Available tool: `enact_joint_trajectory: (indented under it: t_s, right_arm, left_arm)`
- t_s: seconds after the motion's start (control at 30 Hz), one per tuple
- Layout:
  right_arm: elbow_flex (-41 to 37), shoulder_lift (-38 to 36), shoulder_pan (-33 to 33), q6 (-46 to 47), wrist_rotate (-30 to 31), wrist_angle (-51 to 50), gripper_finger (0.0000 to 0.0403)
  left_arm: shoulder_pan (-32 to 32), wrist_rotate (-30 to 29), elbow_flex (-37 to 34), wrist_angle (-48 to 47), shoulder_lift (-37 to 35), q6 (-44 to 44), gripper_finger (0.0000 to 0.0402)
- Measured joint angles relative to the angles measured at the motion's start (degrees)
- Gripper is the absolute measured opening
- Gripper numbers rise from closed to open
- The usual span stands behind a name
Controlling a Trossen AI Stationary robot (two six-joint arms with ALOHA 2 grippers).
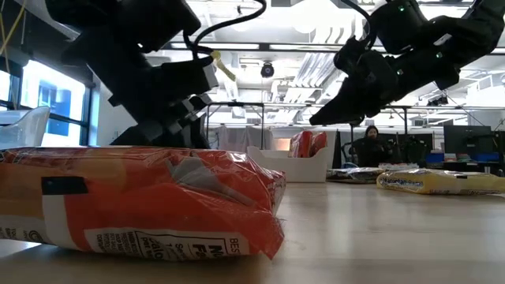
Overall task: Sort Maruchan noodles
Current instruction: Put the orange noodle pack into the white bin
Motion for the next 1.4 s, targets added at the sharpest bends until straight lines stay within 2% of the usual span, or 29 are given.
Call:
enact_joint_trajectory:
  t_s: [0.13, 0.27, 0.37, 0.47, 0.67, 0.73, 0.83, 0.97, 1.17, 1.4]
  right_arm:
    - [0.0, 0.0, 0.0, 6.1, -0.1, -0.3, 0.0005]
    - [0.0, 0.0, 0.0, 11.4, -0.3, -0.4, 0.0009]
    - [0.0, 0.0, 0.0, 17.7, -0.4, -0.4, 0.0033]
    - [0.0, 0.8, 0.0, 28.4, -1.0, -0.2, 0.0079]
    - [0.0, 6.8, 0.0, 48.0, -2.6, 4.1, 0.0203]
    - [0.0, 9.9, -0.1, 52.8, -3.8, 8.2, 0.0241]
    - [0.0, 15.1, -0.7, 59.6, -7.1, 18.4, 0.0278]
    - [2.5, 22.8, -1.4, 67.5, -9.9, 26.6, 0.029]
    - [11.2, 34.0, -2.5, 75.7, -17.6, 30.1, 0.0291]
    - [19.1, 41.8, -3.7, 84.0, -22.7, 37.8, 0.0291]
  left_arm:
    - [0.1, 2.3, 0.1, -0.1, -0.2, -0.2, 0.001]
    - [0.1, 2.4, 0.0, -0.4, -1.0, -0.8, 0.0005]
    - [0.1, 2.1, -0.1, -1.0, -1.9, -2.7, 0.0002]
    - [0.0, 0.0, -0.2, -0.8, -3.2, -5.1, 0.0001]
    - [-0.7, -6.3, -0.1, -0.1, -5.7, -8.7, 0.0]
    - [-0.9, -8.3, -0.1, 1.5, -5.7, -8.9, 0.0]
    - [-1.5, -9.9, -0.1, 2.9, -5.7, -8.7, 0.0]
    - [-2.4, -12.4, -0.1, 4.7, -5.7, -8.8, 0.0]
    - [-4.2, -15.0, -0.2, 7.0, -5.7, -7.8, 0.0]
    - [-6.5, -18.7, 0.0, 9.3, -5.8, -7.2, 0.0]
